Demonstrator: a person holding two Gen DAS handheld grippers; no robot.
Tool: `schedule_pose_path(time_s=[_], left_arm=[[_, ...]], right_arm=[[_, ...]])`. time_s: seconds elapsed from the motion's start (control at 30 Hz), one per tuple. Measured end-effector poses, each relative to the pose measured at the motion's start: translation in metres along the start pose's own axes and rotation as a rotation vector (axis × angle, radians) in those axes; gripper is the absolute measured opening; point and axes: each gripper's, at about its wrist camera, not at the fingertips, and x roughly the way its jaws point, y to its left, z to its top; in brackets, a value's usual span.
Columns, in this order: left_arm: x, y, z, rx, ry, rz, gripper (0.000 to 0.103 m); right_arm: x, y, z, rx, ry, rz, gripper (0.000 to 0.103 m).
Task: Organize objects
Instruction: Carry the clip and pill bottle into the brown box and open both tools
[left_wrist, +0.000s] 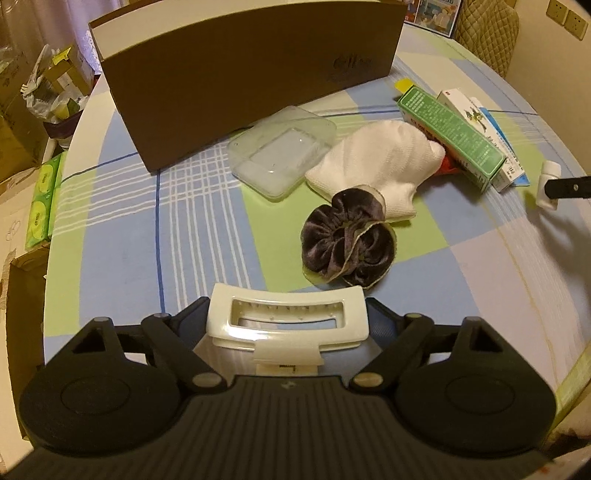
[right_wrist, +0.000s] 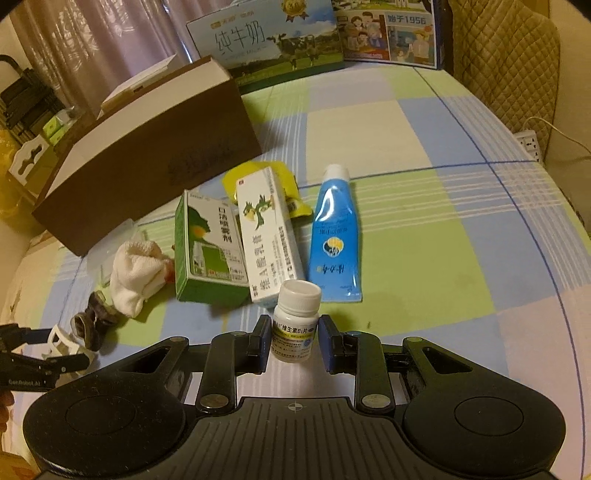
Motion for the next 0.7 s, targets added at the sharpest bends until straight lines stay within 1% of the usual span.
schedule_pose_path(time_s=[0.17,0.3,0.53,0.7], left_arm=[[-0.016,0.001,0.004,-0.022,-0.042,0.014,0.085],[-0.039,0.003,0.02,-0.032,-0.111,0.03,0.085],[-0.072,0.012,0.072,-0.073,-0.244,0.067,0.085],[-0.075,0.021,0.117,-0.139,-0.293,0.08,0.085]], right_arm=[[-0.008,0.005,0.014,-0.012,-0.034,0.027,0.024],[-0.012,0.017,0.03,-0.041,-0.067,0.068,0.024],[-0.01,0.052,0.069,-0.148,-0.131,0.152,0.024],[0.0,0.086,0.106,-0.227,-0.181,0.215,0.024]])
